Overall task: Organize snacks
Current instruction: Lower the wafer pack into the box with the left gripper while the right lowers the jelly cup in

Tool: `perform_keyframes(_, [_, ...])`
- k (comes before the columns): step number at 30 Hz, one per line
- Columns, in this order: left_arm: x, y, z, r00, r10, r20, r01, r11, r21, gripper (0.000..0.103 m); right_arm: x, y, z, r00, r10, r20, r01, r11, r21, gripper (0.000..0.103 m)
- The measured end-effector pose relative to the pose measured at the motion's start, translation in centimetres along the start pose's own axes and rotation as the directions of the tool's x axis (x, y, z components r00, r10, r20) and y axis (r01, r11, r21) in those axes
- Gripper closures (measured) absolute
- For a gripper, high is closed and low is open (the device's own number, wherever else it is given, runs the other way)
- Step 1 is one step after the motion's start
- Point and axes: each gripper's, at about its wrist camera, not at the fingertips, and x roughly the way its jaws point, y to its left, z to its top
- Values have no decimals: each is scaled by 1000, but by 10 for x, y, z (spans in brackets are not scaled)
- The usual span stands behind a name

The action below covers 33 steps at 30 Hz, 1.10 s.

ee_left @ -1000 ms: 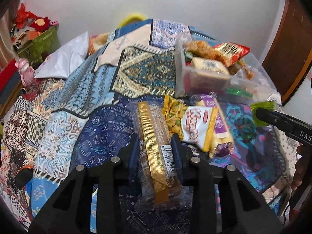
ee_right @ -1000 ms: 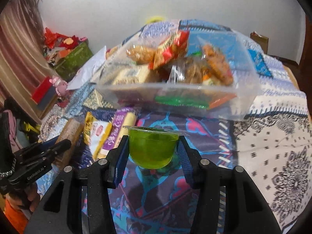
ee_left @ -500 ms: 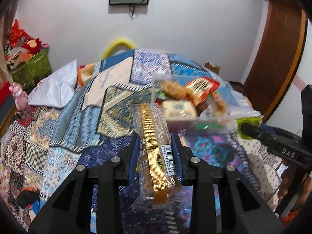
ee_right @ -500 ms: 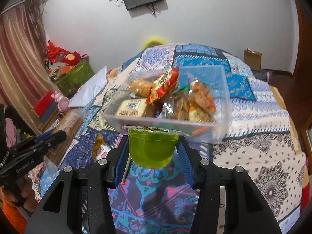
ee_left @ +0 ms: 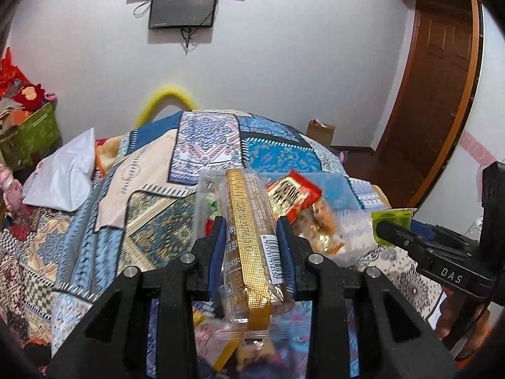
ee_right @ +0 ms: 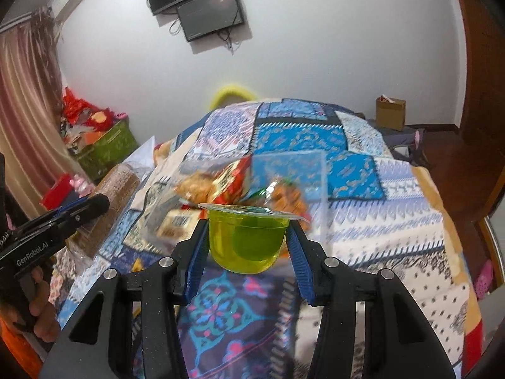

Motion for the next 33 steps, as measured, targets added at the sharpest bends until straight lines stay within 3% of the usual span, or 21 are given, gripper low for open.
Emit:
perform_keyframes(8, [44, -17, 14, 1000, -13, -21, 13, 1000, 18, 71, 19, -14, 10, 1000, -7, -4, 7, 1000, 26, 57])
perform_keyframes(18, [104, -26, 13, 995, -18, -93, 18, 1000, -2, 72, 62, -15, 8, 996, -8, -87, 8, 1000, -5, 57])
perform_keyframes(33, [117, -22, 6, 992, 13, -122, -15, 1000, -16, 72, 79, -16, 1, 985, -44, -170, 38, 998, -43, 57])
